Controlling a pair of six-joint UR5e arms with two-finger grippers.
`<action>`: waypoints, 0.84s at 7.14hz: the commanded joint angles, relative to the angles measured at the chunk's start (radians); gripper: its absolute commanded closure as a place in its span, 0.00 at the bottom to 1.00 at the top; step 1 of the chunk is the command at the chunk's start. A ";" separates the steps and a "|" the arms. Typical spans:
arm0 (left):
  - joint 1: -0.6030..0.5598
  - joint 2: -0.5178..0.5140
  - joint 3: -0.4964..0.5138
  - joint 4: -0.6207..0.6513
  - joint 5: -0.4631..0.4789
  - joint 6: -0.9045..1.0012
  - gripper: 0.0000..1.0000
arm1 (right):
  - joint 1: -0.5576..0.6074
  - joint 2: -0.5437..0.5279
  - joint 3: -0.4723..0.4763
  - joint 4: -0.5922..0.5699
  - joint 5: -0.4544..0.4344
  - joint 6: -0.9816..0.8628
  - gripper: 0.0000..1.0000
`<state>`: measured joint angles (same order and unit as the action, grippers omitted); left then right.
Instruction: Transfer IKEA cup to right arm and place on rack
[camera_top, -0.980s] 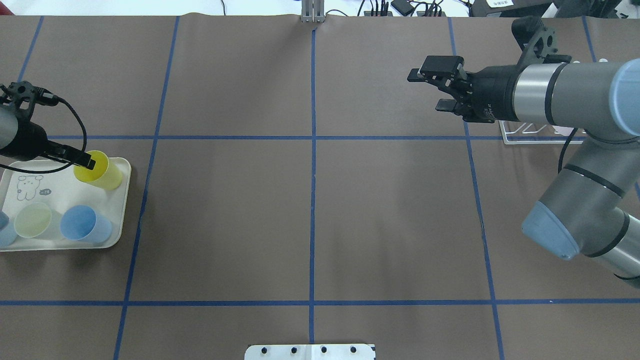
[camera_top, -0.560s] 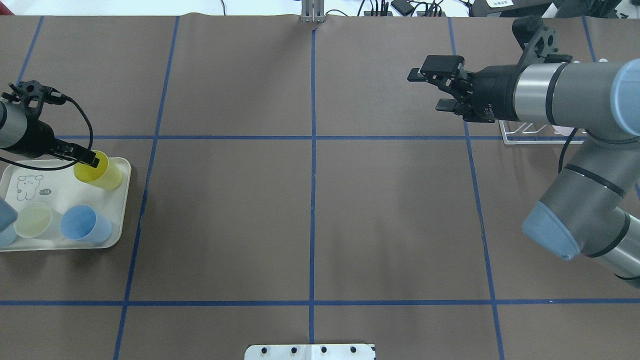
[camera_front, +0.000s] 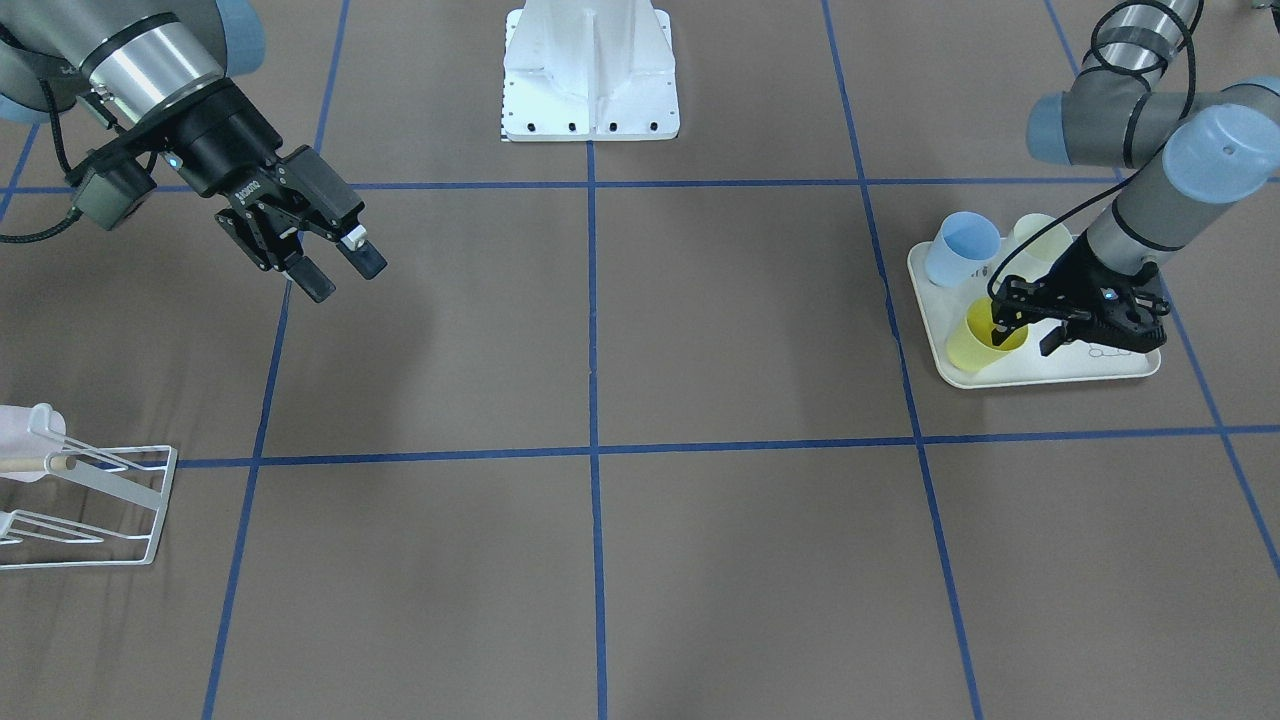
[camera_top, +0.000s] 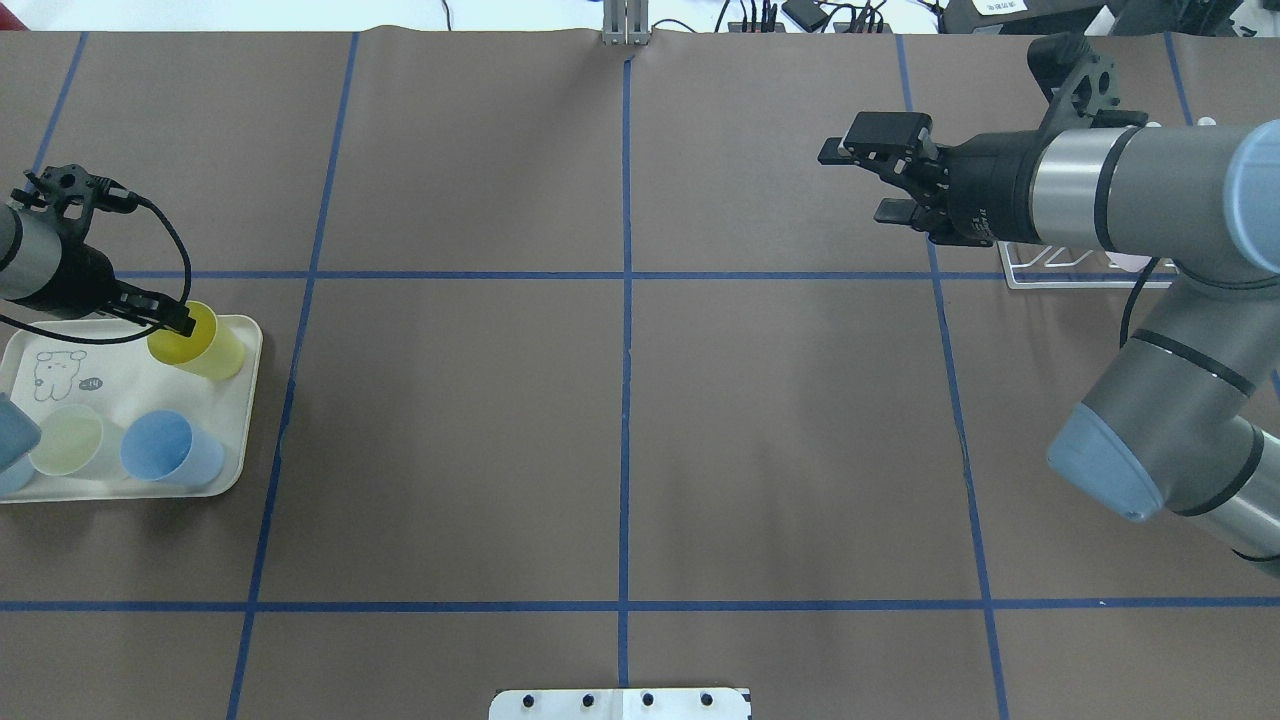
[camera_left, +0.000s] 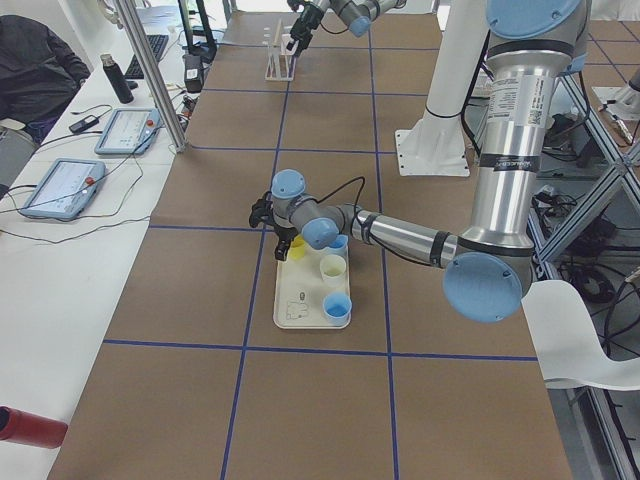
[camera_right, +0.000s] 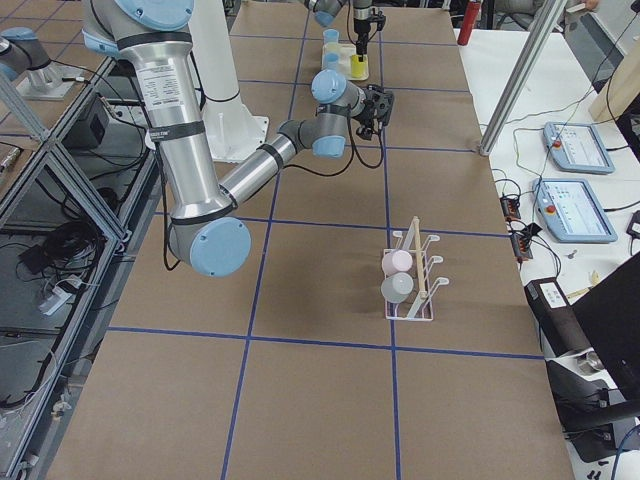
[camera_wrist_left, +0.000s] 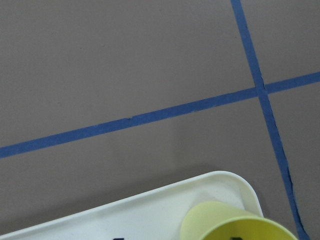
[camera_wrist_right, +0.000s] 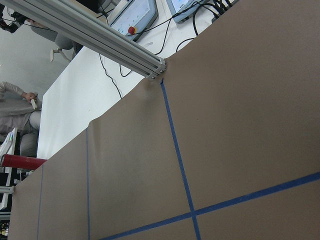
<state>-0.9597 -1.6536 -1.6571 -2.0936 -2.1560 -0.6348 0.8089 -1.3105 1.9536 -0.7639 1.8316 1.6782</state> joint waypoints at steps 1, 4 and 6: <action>0.002 0.000 -0.006 0.000 0.001 0.001 0.90 | 0.003 -0.004 0.002 0.000 0.000 -0.002 0.00; -0.007 0.015 -0.073 0.010 -0.005 0.004 1.00 | 0.003 -0.003 0.005 0.000 0.000 0.000 0.00; -0.069 -0.003 -0.182 0.189 -0.002 0.004 1.00 | 0.003 -0.003 0.011 0.000 0.000 0.000 0.00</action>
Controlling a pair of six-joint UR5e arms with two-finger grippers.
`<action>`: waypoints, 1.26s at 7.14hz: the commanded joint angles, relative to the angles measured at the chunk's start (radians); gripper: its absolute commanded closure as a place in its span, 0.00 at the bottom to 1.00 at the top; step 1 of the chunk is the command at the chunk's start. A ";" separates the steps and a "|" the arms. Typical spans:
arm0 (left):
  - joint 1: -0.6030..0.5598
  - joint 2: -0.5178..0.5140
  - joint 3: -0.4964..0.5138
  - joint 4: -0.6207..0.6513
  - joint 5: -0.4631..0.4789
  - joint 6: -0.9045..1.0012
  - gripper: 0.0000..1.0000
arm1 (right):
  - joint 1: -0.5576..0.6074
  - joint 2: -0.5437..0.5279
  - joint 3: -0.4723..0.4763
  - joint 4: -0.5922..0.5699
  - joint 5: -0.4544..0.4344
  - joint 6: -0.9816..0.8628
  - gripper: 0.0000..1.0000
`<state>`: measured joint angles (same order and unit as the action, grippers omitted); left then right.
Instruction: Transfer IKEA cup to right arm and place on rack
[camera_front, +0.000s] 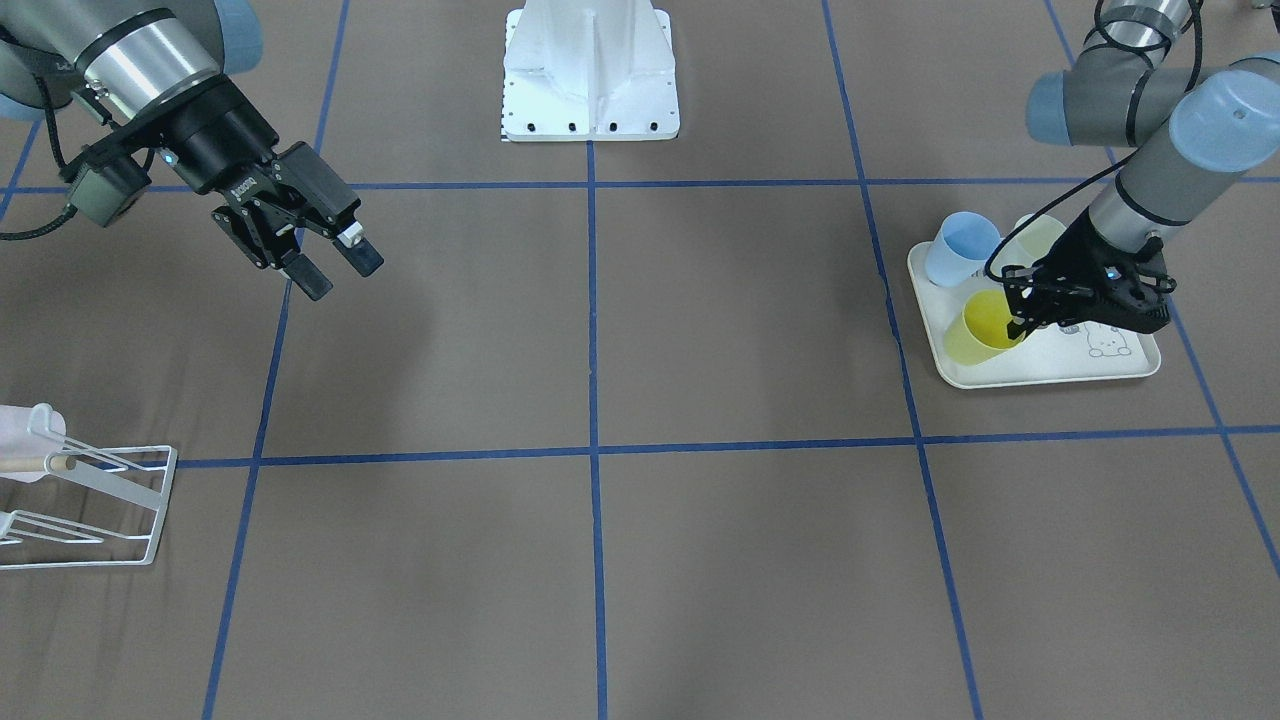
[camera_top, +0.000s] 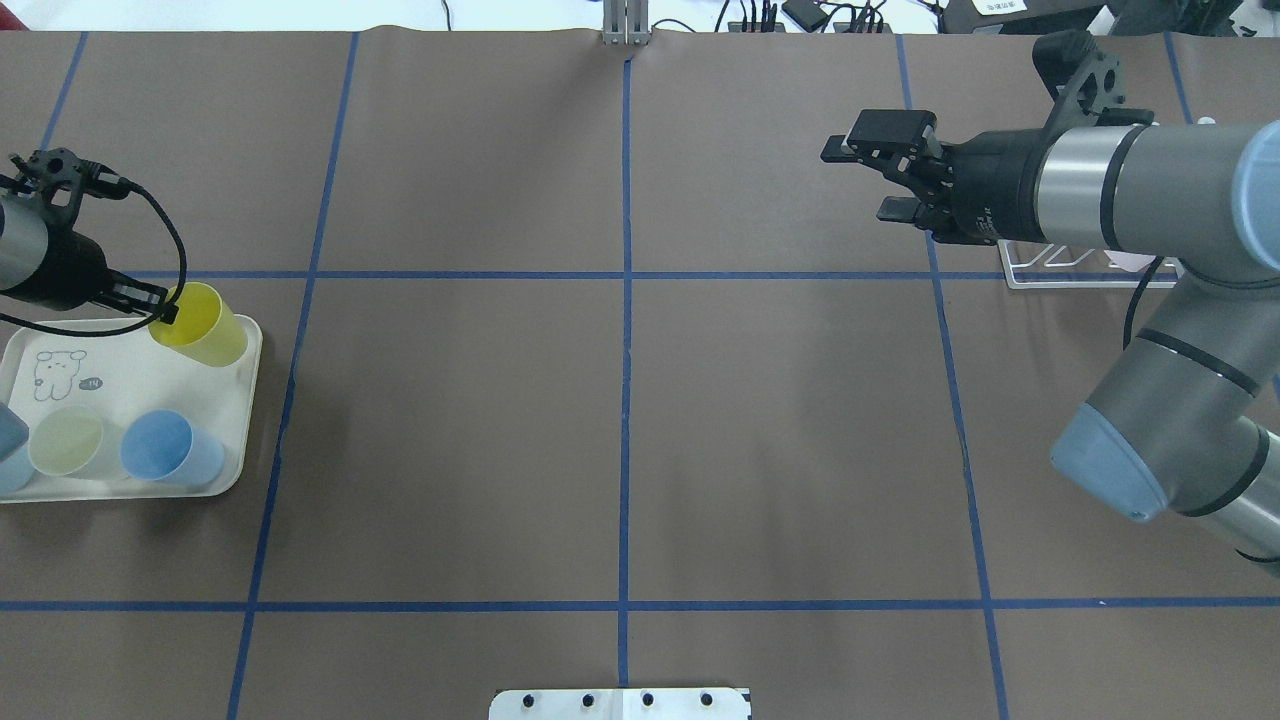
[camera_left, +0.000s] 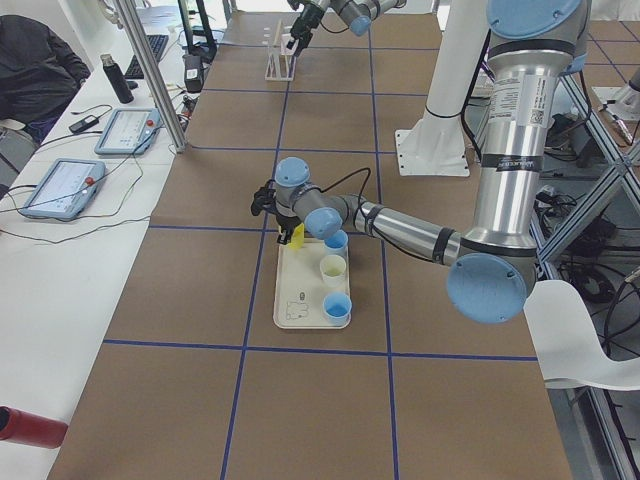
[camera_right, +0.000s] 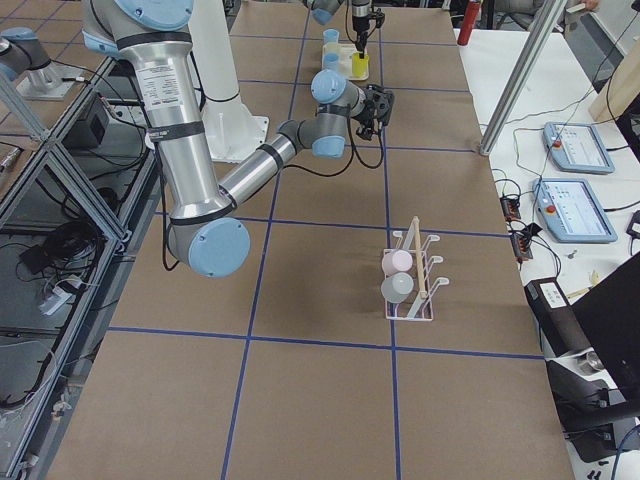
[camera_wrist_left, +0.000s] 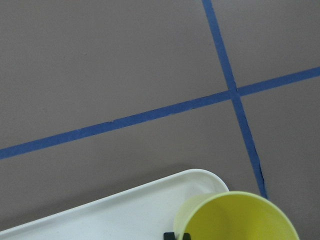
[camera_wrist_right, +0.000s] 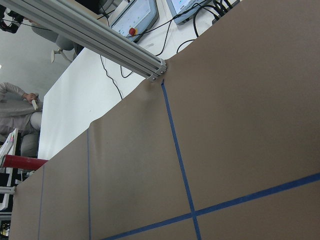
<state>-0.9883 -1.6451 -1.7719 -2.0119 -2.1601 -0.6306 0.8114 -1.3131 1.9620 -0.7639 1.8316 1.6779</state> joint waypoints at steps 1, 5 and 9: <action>-0.071 -0.051 -0.086 0.151 0.003 -0.006 1.00 | -0.001 0.003 0.012 0.000 0.000 0.000 0.00; -0.032 -0.324 -0.005 0.073 0.002 -0.480 1.00 | -0.005 0.011 0.009 0.049 -0.012 0.061 0.00; 0.101 -0.389 0.086 -0.397 0.156 -1.055 1.00 | -0.041 0.012 -0.023 0.210 -0.133 0.147 0.00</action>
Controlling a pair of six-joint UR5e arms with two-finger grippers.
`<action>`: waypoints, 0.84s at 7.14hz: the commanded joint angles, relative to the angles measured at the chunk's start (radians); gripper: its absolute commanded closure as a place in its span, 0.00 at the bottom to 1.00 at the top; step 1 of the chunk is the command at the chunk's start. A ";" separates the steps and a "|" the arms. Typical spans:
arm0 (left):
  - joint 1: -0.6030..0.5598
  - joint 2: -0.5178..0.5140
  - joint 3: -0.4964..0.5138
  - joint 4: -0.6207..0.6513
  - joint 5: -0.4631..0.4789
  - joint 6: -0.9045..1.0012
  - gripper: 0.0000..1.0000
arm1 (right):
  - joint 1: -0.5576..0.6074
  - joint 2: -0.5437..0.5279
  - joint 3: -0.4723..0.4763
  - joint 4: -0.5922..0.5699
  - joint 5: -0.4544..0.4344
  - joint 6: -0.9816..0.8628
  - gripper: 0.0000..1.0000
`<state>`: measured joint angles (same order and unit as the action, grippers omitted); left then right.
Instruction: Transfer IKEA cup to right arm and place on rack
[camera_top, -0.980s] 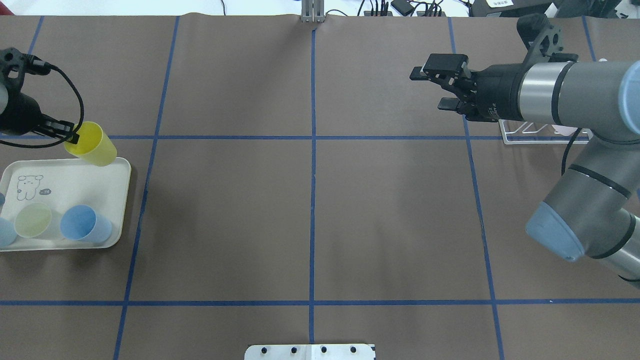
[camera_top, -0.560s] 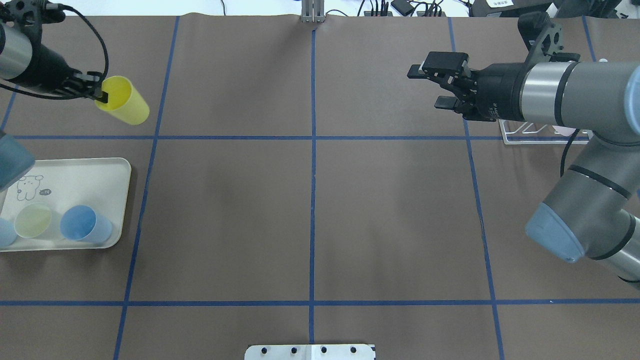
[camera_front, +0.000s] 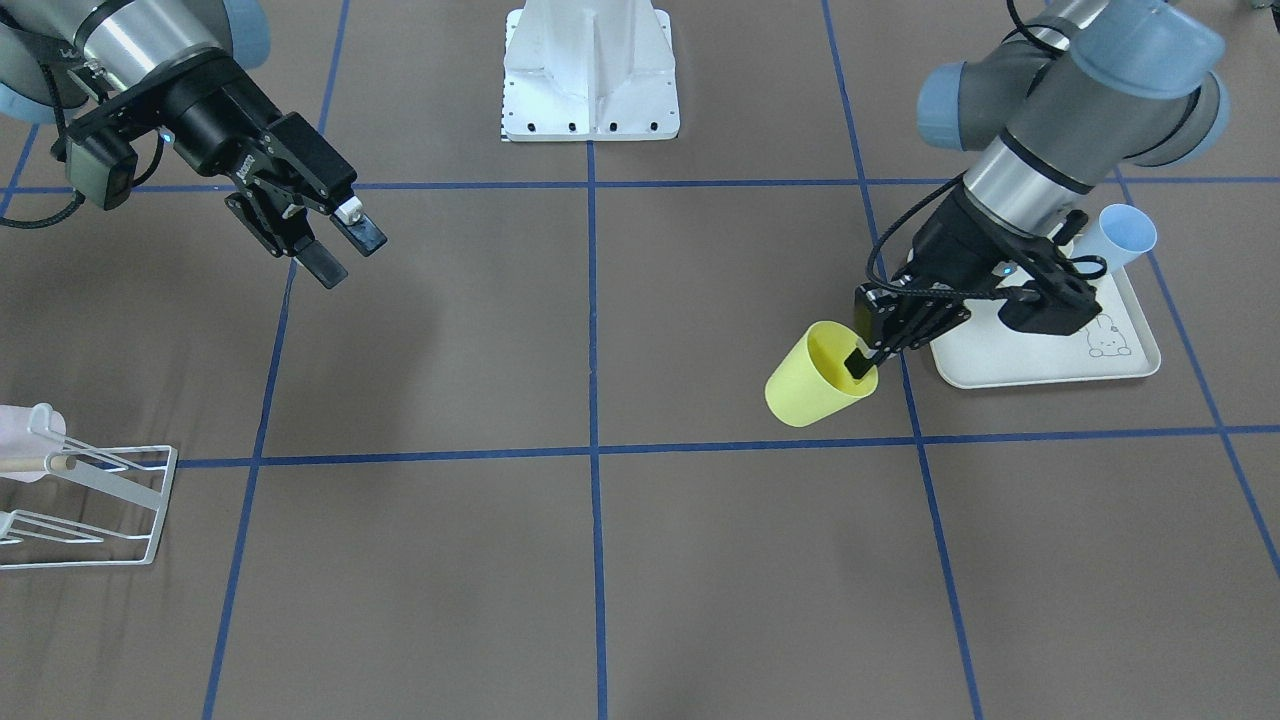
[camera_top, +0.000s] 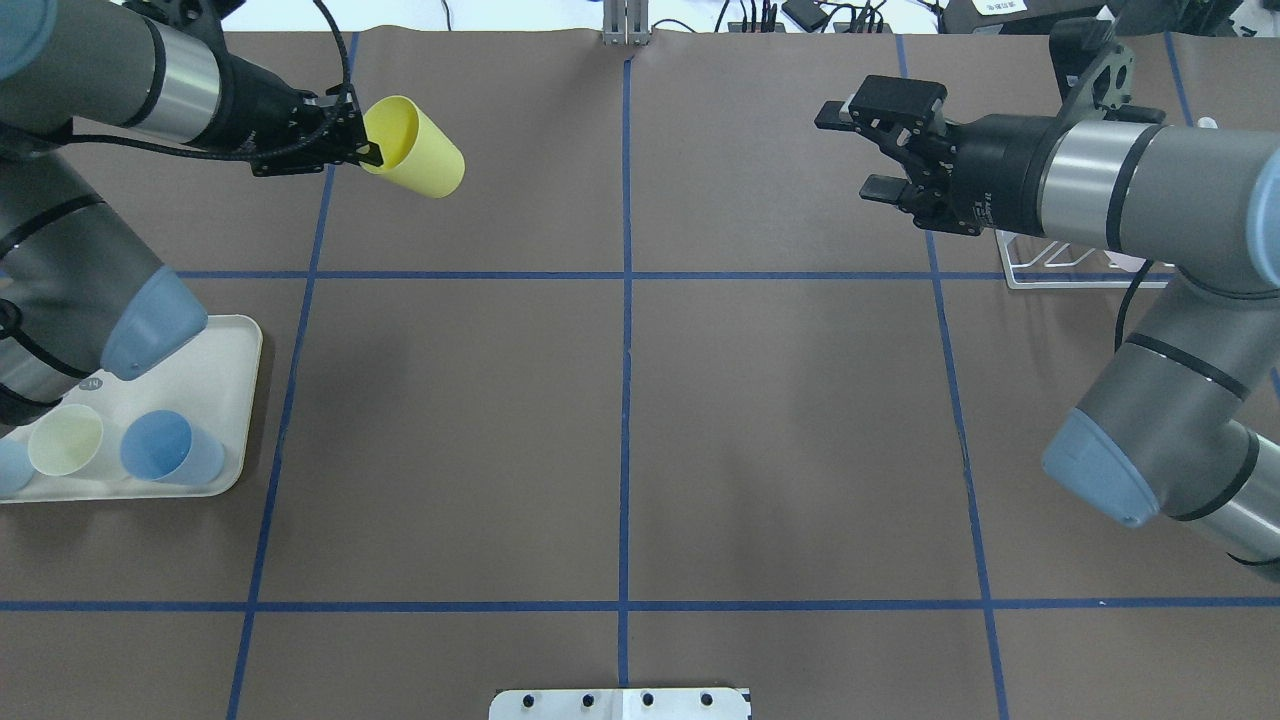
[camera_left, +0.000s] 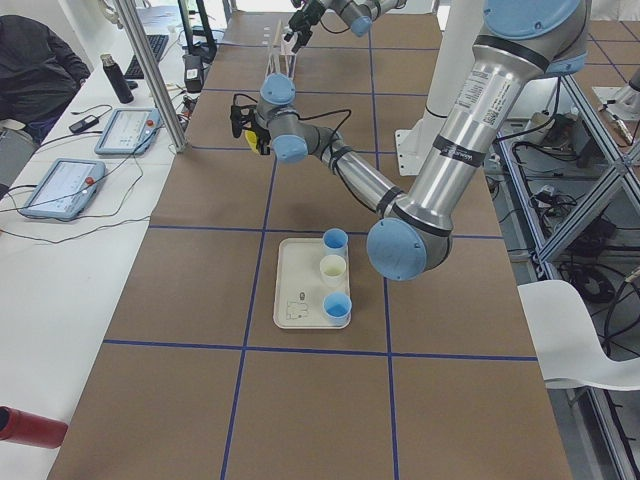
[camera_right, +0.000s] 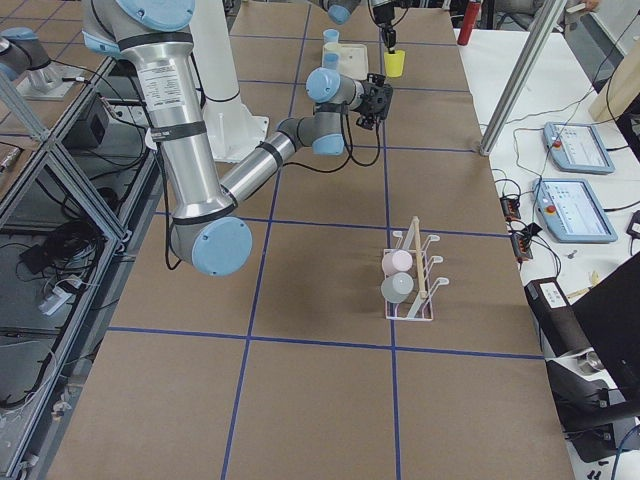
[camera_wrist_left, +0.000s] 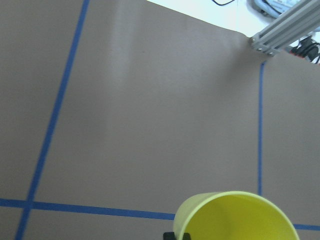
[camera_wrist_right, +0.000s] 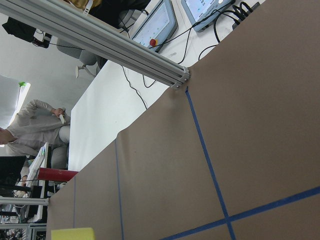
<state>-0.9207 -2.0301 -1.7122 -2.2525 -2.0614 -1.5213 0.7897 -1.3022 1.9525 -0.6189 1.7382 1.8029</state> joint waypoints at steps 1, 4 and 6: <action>0.046 -0.001 0.076 -0.286 0.134 -0.260 1.00 | -0.071 0.029 -0.024 0.094 -0.116 0.029 0.00; 0.079 0.004 0.211 -0.754 0.291 -0.634 1.00 | -0.170 0.141 -0.049 0.110 -0.275 0.167 0.00; 0.141 -0.018 0.215 -0.883 0.413 -0.829 1.00 | -0.175 0.178 -0.066 0.110 -0.290 0.190 0.00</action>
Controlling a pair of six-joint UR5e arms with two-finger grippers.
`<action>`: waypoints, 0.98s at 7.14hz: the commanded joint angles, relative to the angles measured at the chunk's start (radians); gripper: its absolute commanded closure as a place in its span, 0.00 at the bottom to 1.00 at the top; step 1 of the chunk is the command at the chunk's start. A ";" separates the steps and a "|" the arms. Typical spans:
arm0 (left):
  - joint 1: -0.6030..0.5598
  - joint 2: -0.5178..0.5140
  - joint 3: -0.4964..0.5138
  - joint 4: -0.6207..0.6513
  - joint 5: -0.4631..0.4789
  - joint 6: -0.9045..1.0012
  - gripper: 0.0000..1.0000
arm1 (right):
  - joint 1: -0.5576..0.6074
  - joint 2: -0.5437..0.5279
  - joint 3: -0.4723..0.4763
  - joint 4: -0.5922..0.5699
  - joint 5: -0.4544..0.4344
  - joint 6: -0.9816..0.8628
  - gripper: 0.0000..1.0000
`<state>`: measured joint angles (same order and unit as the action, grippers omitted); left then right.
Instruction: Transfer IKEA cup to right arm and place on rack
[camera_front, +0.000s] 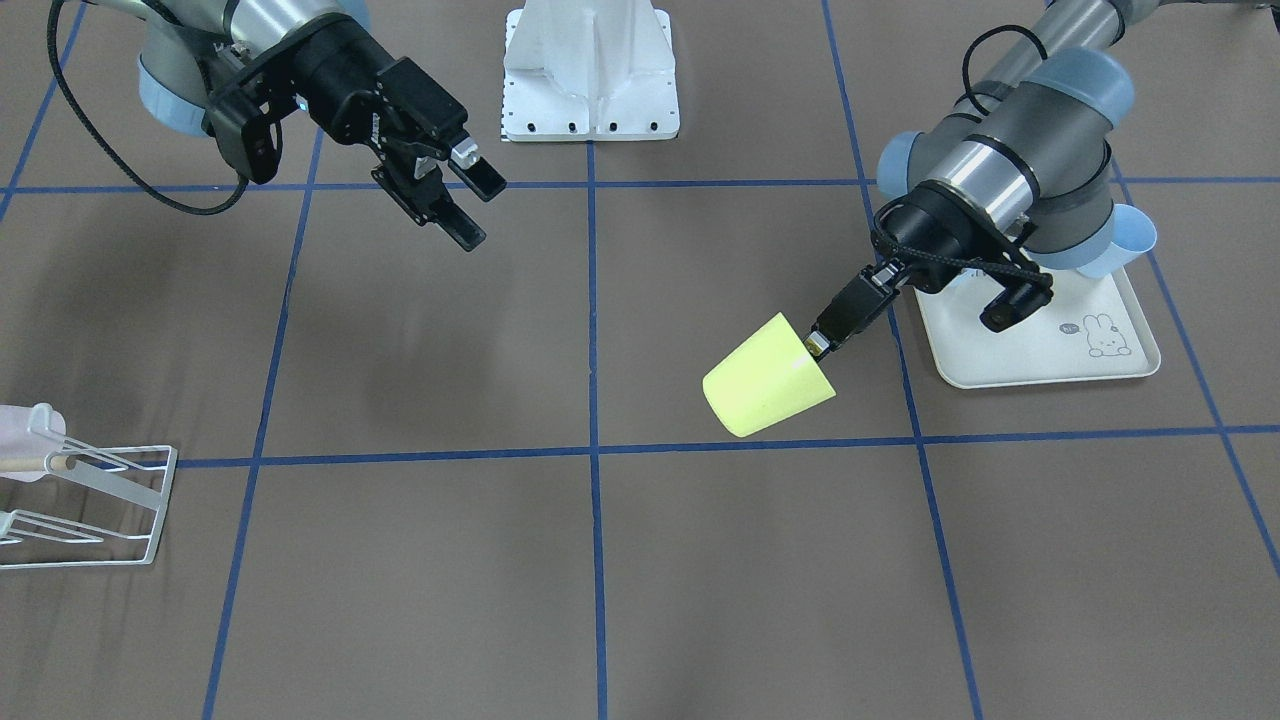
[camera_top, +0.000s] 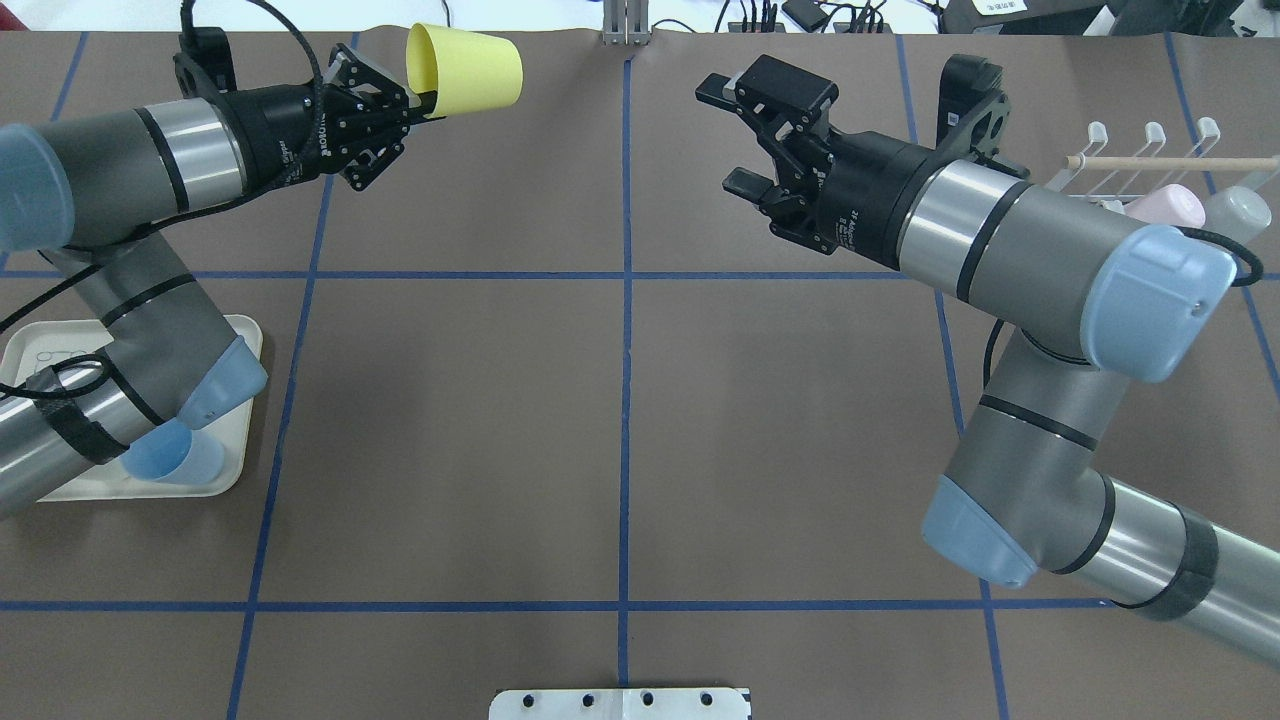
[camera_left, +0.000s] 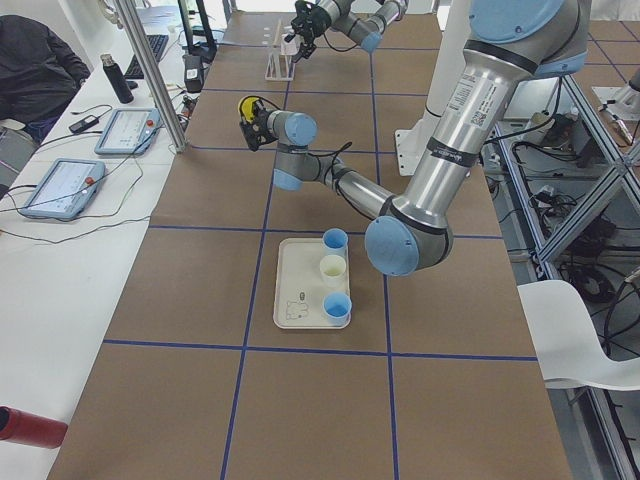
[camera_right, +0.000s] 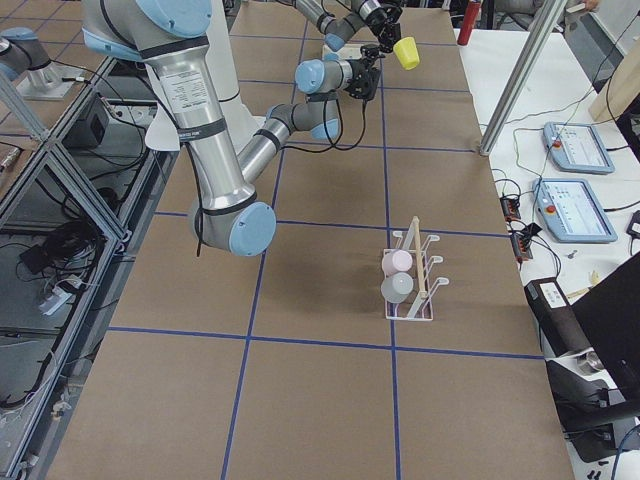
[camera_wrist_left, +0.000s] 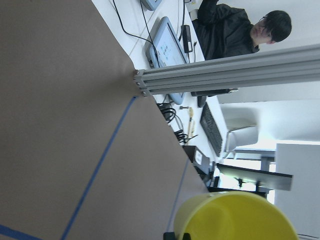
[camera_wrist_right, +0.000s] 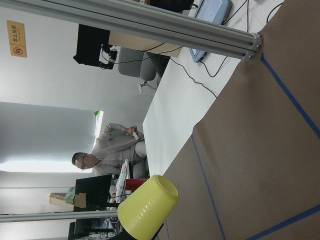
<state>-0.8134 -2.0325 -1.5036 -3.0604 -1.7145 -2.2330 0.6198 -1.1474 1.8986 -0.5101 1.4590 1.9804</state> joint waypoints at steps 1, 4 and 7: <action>0.090 -0.076 0.013 -0.093 0.155 -0.202 1.00 | -0.006 0.024 -0.016 0.001 -0.017 0.026 0.00; 0.154 -0.144 0.008 -0.098 0.254 -0.335 1.00 | -0.005 0.051 -0.047 0.007 -0.019 0.040 0.00; 0.227 -0.150 0.022 -0.097 0.302 -0.319 1.00 | -0.005 0.058 -0.050 0.015 -0.028 0.046 0.00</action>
<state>-0.6007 -2.1803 -1.4838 -3.1570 -1.4212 -2.5527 0.6151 -1.0917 1.8495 -0.4986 1.4338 2.0229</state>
